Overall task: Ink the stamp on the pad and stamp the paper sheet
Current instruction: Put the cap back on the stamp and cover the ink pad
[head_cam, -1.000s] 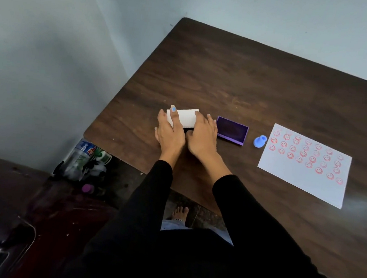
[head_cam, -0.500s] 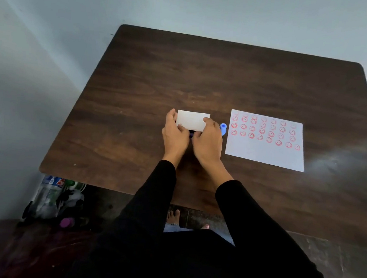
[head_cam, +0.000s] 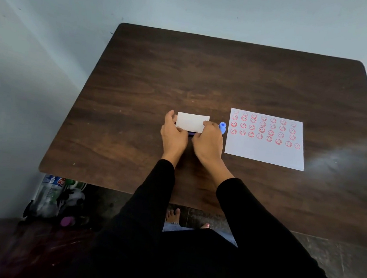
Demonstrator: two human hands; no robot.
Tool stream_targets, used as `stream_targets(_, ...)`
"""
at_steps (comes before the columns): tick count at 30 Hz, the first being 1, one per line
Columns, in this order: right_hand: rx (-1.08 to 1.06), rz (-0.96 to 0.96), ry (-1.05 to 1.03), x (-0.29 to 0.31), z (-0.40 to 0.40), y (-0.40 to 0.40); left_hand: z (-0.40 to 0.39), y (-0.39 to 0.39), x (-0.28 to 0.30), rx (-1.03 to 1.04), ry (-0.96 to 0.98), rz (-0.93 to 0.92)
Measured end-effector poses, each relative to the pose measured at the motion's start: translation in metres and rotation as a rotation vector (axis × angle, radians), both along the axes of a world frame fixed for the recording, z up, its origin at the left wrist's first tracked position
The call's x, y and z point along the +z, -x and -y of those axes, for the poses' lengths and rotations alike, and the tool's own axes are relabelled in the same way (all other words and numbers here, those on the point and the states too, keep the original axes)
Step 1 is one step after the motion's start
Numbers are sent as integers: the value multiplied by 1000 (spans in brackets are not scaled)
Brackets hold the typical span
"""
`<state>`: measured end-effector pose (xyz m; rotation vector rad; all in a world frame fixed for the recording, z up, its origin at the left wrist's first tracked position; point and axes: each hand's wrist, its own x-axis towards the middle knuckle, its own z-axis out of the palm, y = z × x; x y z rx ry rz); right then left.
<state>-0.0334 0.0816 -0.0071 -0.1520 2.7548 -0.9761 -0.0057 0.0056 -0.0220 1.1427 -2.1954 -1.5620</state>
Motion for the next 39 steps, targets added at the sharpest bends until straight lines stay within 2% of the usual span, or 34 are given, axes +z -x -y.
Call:
stream_targets(15, 66, -72, -134, 1, -5, -3, 2, -3, 5, 47, 36, -8)
stream_targets(21, -50, -358, 3, -3, -16, 5, 0, 0, 2, 49, 53, 19)
stream_targets(27, -59, -138, 25, -12, -38, 15, -2, 3, 1, 50, 51, 35)
stream_targets(34, -61, -171, 4, -14, -42, 15, -3, 5, 1, 47, 64, 69)
stream_targets(37, -114, -226, -82, -19, -50, 15, -5, 5, 1, 48, 147, 88)
stream_targets(39, -113, -195, -183, -23, -56, 16, -6, 6, 1, 41, 212, 120)
